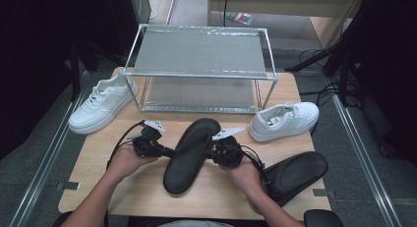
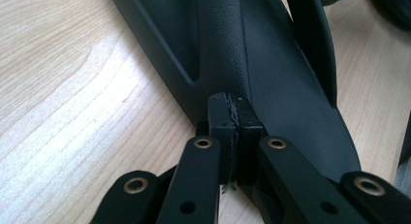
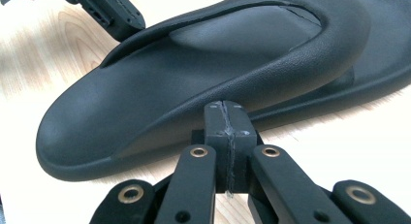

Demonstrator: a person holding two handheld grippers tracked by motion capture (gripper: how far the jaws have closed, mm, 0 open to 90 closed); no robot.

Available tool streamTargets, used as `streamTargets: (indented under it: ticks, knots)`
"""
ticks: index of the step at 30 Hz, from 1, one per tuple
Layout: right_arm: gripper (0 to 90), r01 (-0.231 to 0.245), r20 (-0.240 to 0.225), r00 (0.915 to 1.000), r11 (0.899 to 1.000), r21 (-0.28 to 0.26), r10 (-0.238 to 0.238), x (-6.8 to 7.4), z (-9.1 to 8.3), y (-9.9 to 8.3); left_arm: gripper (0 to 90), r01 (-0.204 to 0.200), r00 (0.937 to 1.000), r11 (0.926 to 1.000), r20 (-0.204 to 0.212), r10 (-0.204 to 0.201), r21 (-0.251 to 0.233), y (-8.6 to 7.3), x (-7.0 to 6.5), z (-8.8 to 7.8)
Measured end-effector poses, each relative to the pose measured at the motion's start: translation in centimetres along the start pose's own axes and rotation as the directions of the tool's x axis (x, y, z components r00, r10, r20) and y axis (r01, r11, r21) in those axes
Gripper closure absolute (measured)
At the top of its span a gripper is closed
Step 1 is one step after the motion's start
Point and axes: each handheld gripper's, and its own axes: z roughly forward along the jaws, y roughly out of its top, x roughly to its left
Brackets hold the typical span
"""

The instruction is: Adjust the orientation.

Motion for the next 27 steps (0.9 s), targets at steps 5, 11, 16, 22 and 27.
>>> streamTargets:
  ticks: [5,11,16,22,27]
  knots:
    - [90.0,-0.006,0.020,0.9998,1.000,-0.004,0.006,-0.2,-0.2,-0.1,90.0,-0.020,0.9997,0.9998,0.014,0.020,0.004,0.2,-0.3,0.3]
    - [90.0,-0.024,0.036,0.9991,1.000,-0.015,0.025,-0.9,-0.6,-0.3,90.0,-0.042,0.9983,0.9990,0.040,0.041,0.013,0.7,-1.1,1.0]
    - [90.0,-0.048,0.049,0.9976,0.999,-0.025,0.049,-1.4,-1.0,-0.6,89.1,-0.060,0.9947,0.9982,0.084,0.060,0.003,1.4,-2.1,1.5]
    - [90.0,-0.060,0.070,0.9956,0.998,-0.037,0.062,-1.9,-1.3,-0.9,88.8,-0.070,0.9919,0.9975,0.107,0.069,0.008,1.8,-2.5,2.1]
    - [90.0,-0.071,0.086,0.9935,0.996,-0.045,0.075,-2.3,-1.6,-1.0,86.9,-0.105,0.9875,0.9943,0.120,0.102,0.020,2.3,-3.4,2.7]
